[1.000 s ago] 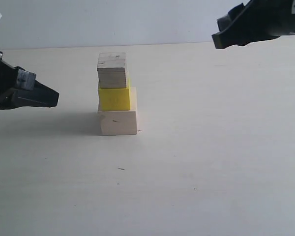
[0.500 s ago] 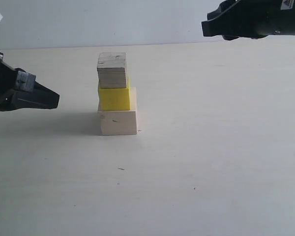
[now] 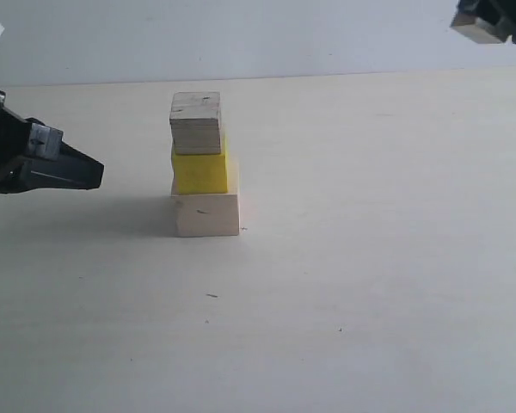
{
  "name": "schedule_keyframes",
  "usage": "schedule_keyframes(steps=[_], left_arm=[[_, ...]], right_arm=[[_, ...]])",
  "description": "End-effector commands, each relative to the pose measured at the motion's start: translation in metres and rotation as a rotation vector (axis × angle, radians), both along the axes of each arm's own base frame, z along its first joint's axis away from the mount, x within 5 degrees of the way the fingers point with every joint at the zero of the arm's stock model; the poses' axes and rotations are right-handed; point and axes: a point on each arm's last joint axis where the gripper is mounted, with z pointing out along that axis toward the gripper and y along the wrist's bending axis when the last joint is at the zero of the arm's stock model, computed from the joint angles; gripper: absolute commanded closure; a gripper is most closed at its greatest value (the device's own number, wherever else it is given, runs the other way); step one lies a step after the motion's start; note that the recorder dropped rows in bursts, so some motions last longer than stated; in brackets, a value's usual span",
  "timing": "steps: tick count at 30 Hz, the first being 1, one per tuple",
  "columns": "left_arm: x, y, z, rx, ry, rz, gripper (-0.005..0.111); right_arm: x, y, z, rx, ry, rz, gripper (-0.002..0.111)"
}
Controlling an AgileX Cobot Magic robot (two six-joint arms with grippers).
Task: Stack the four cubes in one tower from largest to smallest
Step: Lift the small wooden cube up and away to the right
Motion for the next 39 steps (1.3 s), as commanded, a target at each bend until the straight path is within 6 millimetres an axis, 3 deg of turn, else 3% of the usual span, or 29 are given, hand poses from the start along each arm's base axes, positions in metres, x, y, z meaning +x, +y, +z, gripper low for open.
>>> schedule_keyframes(steps=[1, 4, 8, 10, 13, 17, 21, 24, 28, 35, 39], left_arm=[[0.001, 0.001, 0.002, -0.006, -0.020, 0.018, 0.107], [0.001, 0.001, 0.002, -0.007, -0.026, 0.026, 0.107], [0.002, 0.002, 0.002, -0.005, -0.034, 0.034, 0.107], [0.002, 0.001, 0.003, -0.010, -0.031, 0.037, 0.107], [0.003, 0.001, 0.003, -0.013, -0.032, 0.040, 0.107], [0.004, 0.001, 0.003, -0.018, -0.041, 0.055, 0.107], [0.005, 0.002, 0.004, -0.018, -0.050, 0.069, 0.107], [0.006, 0.002, 0.004, -0.023, -0.051, 0.073, 0.107], [0.005, 0.002, 0.004, -0.026, -0.045, 0.068, 0.107], [0.004, 0.001, 0.004, -0.027, -0.040, 0.062, 0.107], [0.004, 0.001, 0.004, -0.027, -0.040, 0.062, 0.107]], right_arm=[[0.003, -0.042, 0.007, 0.229, -0.049, -0.242, 0.108], [0.006, -0.063, 0.019, 0.395, -0.183, -0.345, 0.108], [0.009, -0.062, 0.056, 0.468, -0.585, -0.229, 0.108], [0.006, -0.055, 0.080, 0.362, -0.797, -0.104, 0.108], [0.004, -0.035, 0.101, 0.013, -0.928, 0.147, 0.108], [-0.007, 0.002, 0.102, -0.371, -0.978, 0.651, 0.108], [-0.019, 0.019, 0.086, -0.486, -0.982, 1.000, 0.108], [-0.016, 0.019, 0.076, -0.516, -0.897, 1.041, 0.108], [-0.013, 0.018, 0.074, -0.387, -0.794, 1.006, 0.108], [-0.014, 0.018, 0.071, -0.374, -0.745, 1.029, 0.108], [-0.014, 0.018, 0.071, -0.259, -0.681, 1.006, 0.108]])
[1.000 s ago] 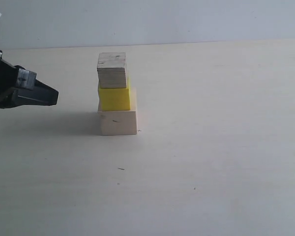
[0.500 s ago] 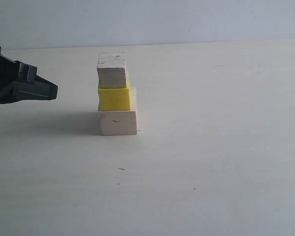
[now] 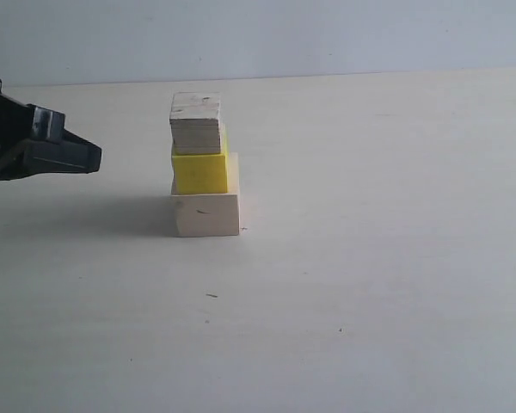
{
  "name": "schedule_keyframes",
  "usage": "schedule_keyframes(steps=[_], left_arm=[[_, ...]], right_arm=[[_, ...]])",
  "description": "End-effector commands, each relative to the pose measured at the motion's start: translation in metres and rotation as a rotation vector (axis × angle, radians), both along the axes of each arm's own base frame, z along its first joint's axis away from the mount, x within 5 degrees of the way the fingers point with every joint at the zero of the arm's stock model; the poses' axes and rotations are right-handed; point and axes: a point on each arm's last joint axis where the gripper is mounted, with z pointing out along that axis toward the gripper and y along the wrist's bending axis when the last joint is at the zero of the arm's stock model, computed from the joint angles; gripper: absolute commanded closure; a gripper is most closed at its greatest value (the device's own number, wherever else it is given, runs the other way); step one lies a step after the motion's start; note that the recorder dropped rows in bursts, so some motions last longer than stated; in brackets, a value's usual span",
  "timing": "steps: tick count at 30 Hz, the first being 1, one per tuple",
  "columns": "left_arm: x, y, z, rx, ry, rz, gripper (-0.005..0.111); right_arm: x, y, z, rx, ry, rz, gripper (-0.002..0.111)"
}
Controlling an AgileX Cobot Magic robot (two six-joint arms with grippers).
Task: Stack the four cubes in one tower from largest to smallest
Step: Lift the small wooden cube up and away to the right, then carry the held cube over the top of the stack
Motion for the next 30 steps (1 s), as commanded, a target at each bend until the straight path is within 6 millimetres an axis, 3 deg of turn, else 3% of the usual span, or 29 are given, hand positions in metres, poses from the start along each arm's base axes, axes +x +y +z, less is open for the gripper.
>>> schedule_keyframes(steps=[1, 5, 10, 12, 13, 17, 20, 23, 30], left_arm=[[-0.002, 0.000, 0.002, -0.008, -0.002, 0.002, 0.107], [0.001, 0.002, 0.002, 0.017, -0.044, 0.000, 0.107], [0.001, 0.001, 0.002, 0.021, -0.056, -0.013, 0.107], [0.001, 0.001, 0.002, 0.021, -0.056, -0.013, 0.107], [0.001, 0.001, 0.002, 0.022, -0.057, -0.014, 0.107], [0.001, 0.001, 0.002, 0.023, -0.059, -0.015, 0.107], [0.001, 0.001, 0.002, 0.021, -0.058, -0.014, 0.107], [0.001, 0.001, 0.002, 0.024, -0.062, -0.019, 0.107], [0.002, 0.000, 0.004, 0.006, -0.075, -0.019, 0.107]], right_arm=[[0.001, -0.001, 0.002, 0.065, 0.097, -0.013, 0.108], [0.013, -0.002, -0.018, 0.014, 0.137, -0.011, 0.108], [0.053, 0.000, -0.069, 0.164, 0.202, 0.056, 0.108], [0.063, 0.014, -0.091, 0.120, 0.176, 0.098, 0.108], [0.065, 0.031, -0.099, 0.090, 0.155, 0.149, 0.108], [0.072, 0.077, -0.101, 0.073, 0.140, 0.282, 0.108], [0.067, 0.096, -0.097, 0.051, 0.125, 0.345, 0.108], [0.062, 0.109, -0.097, 0.048, 0.122, 0.367, 0.108], [0.065, 0.128, -0.118, 0.006, 0.101, 0.364, 0.108]])
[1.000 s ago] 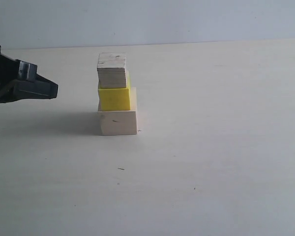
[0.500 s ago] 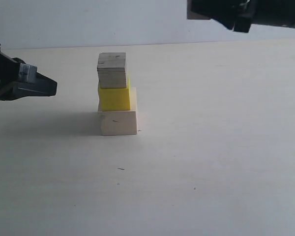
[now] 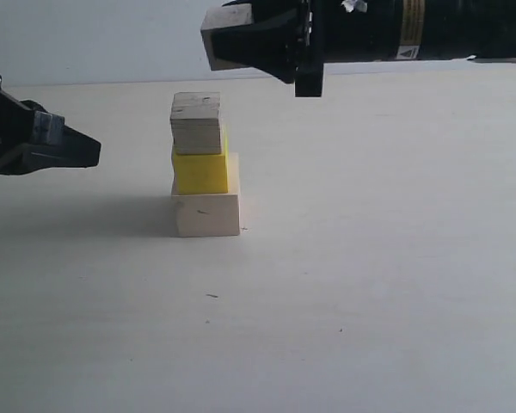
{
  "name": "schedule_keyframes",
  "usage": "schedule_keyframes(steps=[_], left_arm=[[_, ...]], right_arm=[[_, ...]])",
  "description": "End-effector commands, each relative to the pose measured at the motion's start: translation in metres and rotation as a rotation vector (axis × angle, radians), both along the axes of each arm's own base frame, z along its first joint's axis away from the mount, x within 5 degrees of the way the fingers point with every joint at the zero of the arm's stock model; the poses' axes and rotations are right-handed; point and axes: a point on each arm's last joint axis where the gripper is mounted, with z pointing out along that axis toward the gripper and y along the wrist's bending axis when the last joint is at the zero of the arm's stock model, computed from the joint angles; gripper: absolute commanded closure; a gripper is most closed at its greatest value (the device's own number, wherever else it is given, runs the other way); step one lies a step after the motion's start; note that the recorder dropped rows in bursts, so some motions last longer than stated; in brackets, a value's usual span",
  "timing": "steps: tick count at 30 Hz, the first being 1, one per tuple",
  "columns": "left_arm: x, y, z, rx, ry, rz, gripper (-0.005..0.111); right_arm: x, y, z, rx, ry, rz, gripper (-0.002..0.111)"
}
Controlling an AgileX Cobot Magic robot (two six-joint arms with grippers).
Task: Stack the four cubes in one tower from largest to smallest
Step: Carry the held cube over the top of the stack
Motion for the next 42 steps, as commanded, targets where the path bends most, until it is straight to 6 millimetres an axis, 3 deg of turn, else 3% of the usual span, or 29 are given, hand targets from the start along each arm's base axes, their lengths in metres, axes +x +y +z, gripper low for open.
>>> schedule_keyframes(steps=[1, 11, 21, 29, 42], left_arm=[[-0.001, 0.000, 0.003, -0.020, -0.014, 0.007, 0.107], [-0.001, 0.000, 0.003, -0.023, -0.013, 0.006, 0.107], [-0.001, 0.000, 0.003, -0.023, -0.011, 0.005, 0.107], [-0.001, -0.001, 0.003, -0.019, -0.016, -0.003, 0.107], [-0.001, -0.001, 0.003, -0.017, -0.019, -0.005, 0.107]], right_arm=[[0.006, 0.007, -0.013, -0.001, -0.018, -0.017, 0.108], [0.015, 0.011, -0.012, 0.062, -0.043, 0.018, 0.108], [0.038, 0.023, -0.022, -0.014, 0.011, 0.093, 0.108], [0.025, 0.049, -0.027, -0.028, -0.028, 0.170, 0.108], [0.024, 0.050, -0.027, -0.028, -0.041, 0.173, 0.108]])
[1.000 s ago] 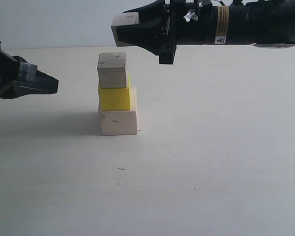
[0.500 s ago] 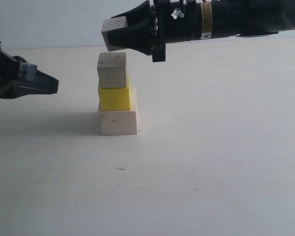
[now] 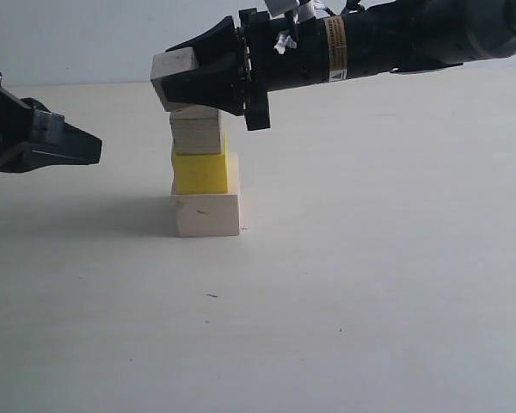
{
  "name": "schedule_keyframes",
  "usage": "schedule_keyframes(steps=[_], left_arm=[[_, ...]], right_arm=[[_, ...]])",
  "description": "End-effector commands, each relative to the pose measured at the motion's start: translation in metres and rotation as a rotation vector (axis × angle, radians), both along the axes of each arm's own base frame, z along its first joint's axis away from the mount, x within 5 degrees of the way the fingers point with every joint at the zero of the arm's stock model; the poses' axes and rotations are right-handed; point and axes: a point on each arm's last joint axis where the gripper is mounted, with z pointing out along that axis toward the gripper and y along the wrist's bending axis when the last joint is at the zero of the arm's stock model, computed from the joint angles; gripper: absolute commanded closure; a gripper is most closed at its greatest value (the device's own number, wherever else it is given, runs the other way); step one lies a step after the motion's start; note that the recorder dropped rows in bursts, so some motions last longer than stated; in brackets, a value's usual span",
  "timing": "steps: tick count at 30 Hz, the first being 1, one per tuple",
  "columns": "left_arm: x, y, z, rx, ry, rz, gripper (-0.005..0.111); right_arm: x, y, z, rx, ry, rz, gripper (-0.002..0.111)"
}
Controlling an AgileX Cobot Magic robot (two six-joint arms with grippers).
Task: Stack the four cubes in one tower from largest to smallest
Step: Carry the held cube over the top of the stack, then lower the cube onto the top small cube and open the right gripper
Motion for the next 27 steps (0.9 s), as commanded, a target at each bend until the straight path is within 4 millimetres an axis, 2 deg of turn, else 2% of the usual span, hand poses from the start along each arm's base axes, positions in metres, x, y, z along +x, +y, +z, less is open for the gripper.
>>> schedule_keyframes(steps=[1, 7, 13, 17, 27], left_arm=[[-0.001, 0.000, 0.002, -0.011, -0.007, 0.001, 0.107], [-0.001, 0.000, 0.002, -0.011, -0.007, 0.001, 0.107], [-0.001, 0.000, 0.002, -0.011, -0.007, 0.001, 0.107], [-0.001, 0.000, 0.002, -0.009, -0.010, 0.001, 0.107], [0.000, 0.001, 0.002, -0.006, -0.020, 0.013, 0.107]], right_arm=[[0.001, 0.000, 0.005, 0.019, -0.022, 0.000, 0.108], [0.004, -0.001, 0.008, 0.051, -0.021, -0.030, 0.108], [0.014, -0.016, 0.011, 0.085, -0.014, -0.086, 0.108], [0.016, -0.023, 0.007, 0.070, 0.003, -0.099, 0.108], [0.016, -0.022, -0.005, 0.038, 0.031, -0.082, 0.108]])
